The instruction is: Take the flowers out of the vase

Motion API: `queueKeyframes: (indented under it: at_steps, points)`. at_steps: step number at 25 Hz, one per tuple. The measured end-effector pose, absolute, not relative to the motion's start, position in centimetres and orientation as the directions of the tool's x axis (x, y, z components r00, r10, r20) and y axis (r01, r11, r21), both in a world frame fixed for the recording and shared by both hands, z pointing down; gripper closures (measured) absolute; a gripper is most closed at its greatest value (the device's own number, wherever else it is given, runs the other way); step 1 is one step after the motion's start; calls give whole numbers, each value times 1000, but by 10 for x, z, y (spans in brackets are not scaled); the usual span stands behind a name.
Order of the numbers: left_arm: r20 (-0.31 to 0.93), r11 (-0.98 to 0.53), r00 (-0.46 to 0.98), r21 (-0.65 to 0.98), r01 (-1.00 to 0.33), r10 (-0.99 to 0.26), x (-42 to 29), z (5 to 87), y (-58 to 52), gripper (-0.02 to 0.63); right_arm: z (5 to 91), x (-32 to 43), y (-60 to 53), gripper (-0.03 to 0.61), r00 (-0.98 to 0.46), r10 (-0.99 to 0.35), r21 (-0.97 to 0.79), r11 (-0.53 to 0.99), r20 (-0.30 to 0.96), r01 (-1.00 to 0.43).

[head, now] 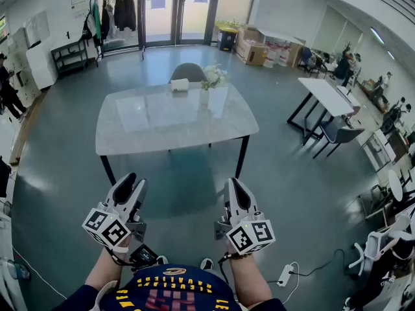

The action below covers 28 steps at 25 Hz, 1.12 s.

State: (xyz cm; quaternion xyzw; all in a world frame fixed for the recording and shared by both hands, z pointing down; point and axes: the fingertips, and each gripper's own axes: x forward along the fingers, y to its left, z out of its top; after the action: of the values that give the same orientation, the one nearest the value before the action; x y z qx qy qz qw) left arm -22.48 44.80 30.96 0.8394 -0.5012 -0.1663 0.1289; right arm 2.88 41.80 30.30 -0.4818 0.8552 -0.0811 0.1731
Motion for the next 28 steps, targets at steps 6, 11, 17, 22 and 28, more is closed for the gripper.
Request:
queueKeyframes:
  at_steps: [6, 11, 17, 22, 28]
  points:
    - [-158, -472, 447, 381, -795, -880, -204, 312, 443, 426, 305, 40, 413, 571, -491, -845, -296, 534, -213, -792]
    - [-150, -474, 453, 383, -793, -879, -182, 310, 430, 426, 308, 54, 400, 571, -499, -844, -310, 537, -198, -785]
    - [-150, -451, 428, 395, -801, -891, -145, 314, 409, 426, 305, 97, 379, 569, -482, -850, -307, 527, -215, -793]
    - [-129, -428, 412, 388, -816, -902, -96, 322, 399, 426, 316, 146, 361, 569, -503, -844, -299, 536, -183, -789]
    - [-83, -412, 413, 378, -829, -907, -63, 333, 389, 426, 342, 175, 341, 569, -521, -842, -348, 535, -142, -770]
